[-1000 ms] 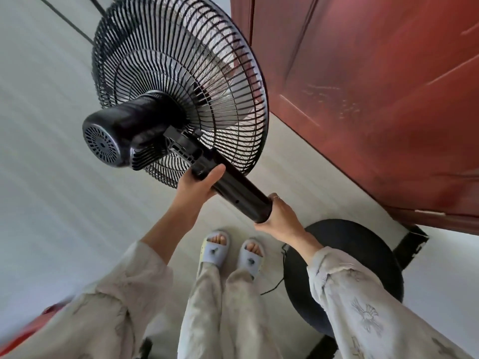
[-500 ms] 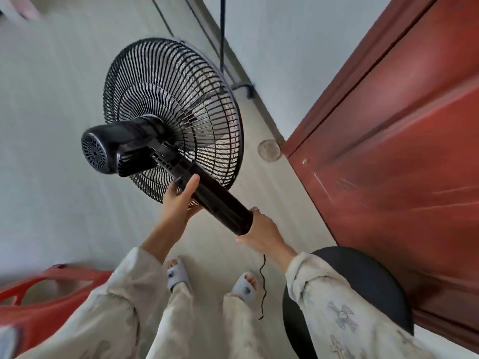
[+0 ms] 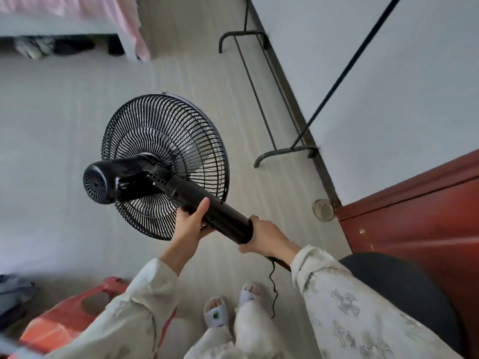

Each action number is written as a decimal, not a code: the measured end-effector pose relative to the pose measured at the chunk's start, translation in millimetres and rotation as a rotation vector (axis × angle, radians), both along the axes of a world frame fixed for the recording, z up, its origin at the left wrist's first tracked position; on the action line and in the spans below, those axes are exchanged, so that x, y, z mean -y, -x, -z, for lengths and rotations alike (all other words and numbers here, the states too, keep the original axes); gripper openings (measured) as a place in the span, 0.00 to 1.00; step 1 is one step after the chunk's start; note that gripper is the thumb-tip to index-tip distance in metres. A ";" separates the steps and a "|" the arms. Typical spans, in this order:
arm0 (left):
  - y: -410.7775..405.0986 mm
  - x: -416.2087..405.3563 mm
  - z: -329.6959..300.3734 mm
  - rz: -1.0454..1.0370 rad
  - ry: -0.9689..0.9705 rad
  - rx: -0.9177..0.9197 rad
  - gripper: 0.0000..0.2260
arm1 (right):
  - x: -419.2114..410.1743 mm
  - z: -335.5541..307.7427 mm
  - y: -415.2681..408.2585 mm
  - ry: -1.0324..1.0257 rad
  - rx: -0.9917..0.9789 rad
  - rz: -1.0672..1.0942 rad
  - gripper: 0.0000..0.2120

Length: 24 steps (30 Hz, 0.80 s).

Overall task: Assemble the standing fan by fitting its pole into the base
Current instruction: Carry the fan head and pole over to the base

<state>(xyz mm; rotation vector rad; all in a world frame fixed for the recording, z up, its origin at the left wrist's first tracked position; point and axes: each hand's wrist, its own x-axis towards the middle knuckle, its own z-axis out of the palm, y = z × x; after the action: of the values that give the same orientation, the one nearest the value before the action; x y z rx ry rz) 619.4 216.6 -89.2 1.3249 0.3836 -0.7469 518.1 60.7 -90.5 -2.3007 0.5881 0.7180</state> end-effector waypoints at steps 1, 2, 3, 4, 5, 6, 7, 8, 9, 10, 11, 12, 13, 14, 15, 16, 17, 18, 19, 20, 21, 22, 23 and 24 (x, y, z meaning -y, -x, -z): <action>-17.7 -5.5 -0.5 -0.021 0.012 0.010 0.09 | -2.5 -1.9 -20.7 -0.006 0.010 -0.020 0.28; -33.6 -9.4 -2.1 -0.037 0.017 0.019 0.09 | -3.7 -3.9 -40.0 -0.008 0.019 -0.036 0.28; -49.9 -13.0 -3.3 -0.050 0.015 0.028 0.10 | -5.4 -5.0 -58.8 -0.009 0.029 -0.051 0.27; -71.0 -14.8 -3.9 -0.065 0.020 0.038 0.12 | -5.3 -5.0 -82.4 -0.005 0.044 -0.064 0.26; -85.8 -14.6 -3.9 -0.081 0.027 0.048 0.14 | -4.1 -5.4 -99.2 0.000 0.057 -0.075 0.25; -102.9 -14.3 -5.1 -0.092 0.027 0.055 0.14 | -2.3 -6.3 -118.7 0.004 0.064 -0.092 0.25; -122.7 -13.7 -5.5 -0.100 0.023 0.063 0.13 | -0.5 -6.4 -140.7 0.000 0.071 -0.107 0.26; -143.9 -12.4 -5.8 -0.107 0.022 0.068 0.12 | 2.2 -4.8 -164.2 -0.004 0.079 -0.116 0.26; -168.1 -10.0 -4.6 -0.118 0.021 0.073 0.12 | 5.9 -1.8 -190.4 -0.009 0.090 -0.124 0.26; -190.5 -8.2 -4.8 -0.120 0.017 0.074 0.13 | 9.3 -0.5 -214.8 -0.011 0.092 -0.131 0.26; -206.2 -7.4 -6.5 -0.120 0.006 0.077 0.15 | 10.9 0.2 -232.0 -0.018 0.093 -0.136 0.26; -235.3 -3.0 -8.8 -0.133 0.001 0.076 0.17 | 16.8 0.5 -264.0 -0.025 0.100 -0.141 0.26; -260.6 -0.1 -11.1 -0.143 -0.005 0.075 0.20 | 21.1 0.7 -291.4 -0.027 0.105 -0.144 0.27; -283.9 2.2 -15.4 -0.147 -0.012 0.077 0.21 | 24.0 -2.1 -316.9 -0.026 0.108 -0.154 0.27; -300.3 4.5 -19.9 -0.147 -0.017 0.090 0.21 | 26.3 -5.4 -334.8 -0.024 0.116 -0.171 0.27; -325.4 7.0 -24.7 -0.159 -0.023 0.103 0.21 | 28.8 -8.3 -362.4 -0.020 0.125 -0.185 0.27; -349.3 9.1 -27.9 -0.171 -0.025 0.113 0.20 | 31.1 -10.9 -389.0 -0.017 0.127 -0.189 0.26; -371.6 11.1 -31.3 -0.180 -0.029 0.121 0.20 | 33.2 -14.0 -413.2 -0.014 0.123 -0.192 0.26; -392.0 12.4 -33.7 -0.188 -0.035 0.130 0.20 | 34.8 -15.7 -434.5 -0.022 0.118 -0.197 0.26; -416.3 13.3 -35.4 -0.203 -0.033 0.134 0.20 | 36.2 -17.4 -460.2 -0.034 0.117 -0.201 0.26; -436.7 14.0 -36.4 -0.211 -0.035 0.138 0.21 | 37.1 -18.3 -481.7 -0.040 0.118 -0.204 0.26; -461.1 15.5 -36.5 -0.213 -0.034 0.147 0.21 | 39.0 -18.6 -507.3 -0.037 0.121 -0.212 0.26; -478.5 16.7 -36.2 -0.209 -0.039 0.154 0.20 | 40.7 -18.6 -526.0 -0.036 0.116 -0.220 0.26; -503.5 17.9 -33.9 -0.212 -0.042 0.163 0.19 | 42.8 -16.8 -551.7 -0.036 0.115 -0.230 0.27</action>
<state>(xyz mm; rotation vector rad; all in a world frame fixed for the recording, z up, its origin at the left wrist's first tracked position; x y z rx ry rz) 1122.9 198.7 -55.4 1.3499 0.4035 -0.4527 1069.8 17.9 -73.7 -2.3814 0.2588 0.6897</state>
